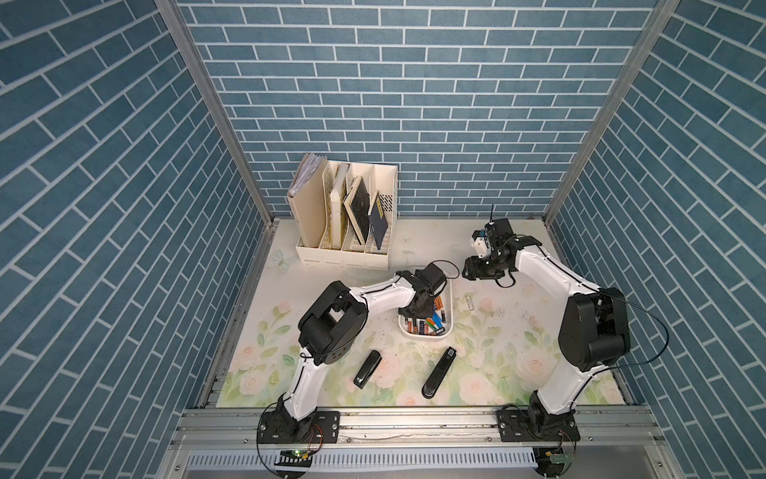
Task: Take the batteries out of the storage box
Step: Pick up the battery from the storage box.
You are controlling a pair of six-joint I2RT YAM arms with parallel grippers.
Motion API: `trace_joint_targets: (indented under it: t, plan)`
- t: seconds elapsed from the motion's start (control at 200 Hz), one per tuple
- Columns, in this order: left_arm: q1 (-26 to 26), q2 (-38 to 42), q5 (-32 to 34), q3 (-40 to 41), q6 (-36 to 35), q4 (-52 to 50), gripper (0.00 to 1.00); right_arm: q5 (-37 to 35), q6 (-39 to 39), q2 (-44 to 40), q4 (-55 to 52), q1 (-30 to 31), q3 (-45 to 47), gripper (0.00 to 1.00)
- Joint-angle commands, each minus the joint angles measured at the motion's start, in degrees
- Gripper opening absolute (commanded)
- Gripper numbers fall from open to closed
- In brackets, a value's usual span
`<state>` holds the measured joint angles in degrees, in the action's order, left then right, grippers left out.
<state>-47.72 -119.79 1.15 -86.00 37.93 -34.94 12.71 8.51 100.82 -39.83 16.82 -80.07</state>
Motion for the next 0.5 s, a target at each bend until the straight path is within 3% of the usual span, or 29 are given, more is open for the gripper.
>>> trace_joint_targets:
  t: [0.0, 0.495]
  plan:
    - [0.4, -2.8, -1.1, -1.4, -0.6, -1.9, 0.23, 0.0, -1.8, 0.4, -0.9, -0.2, 0.0, 0.60]
    - [0.9, -3.5, -2.0, -3.2, -1.0, -2.9, 0.19, 0.0, -1.7, -0.3, -0.4, -0.3, 1.1, 0.60]
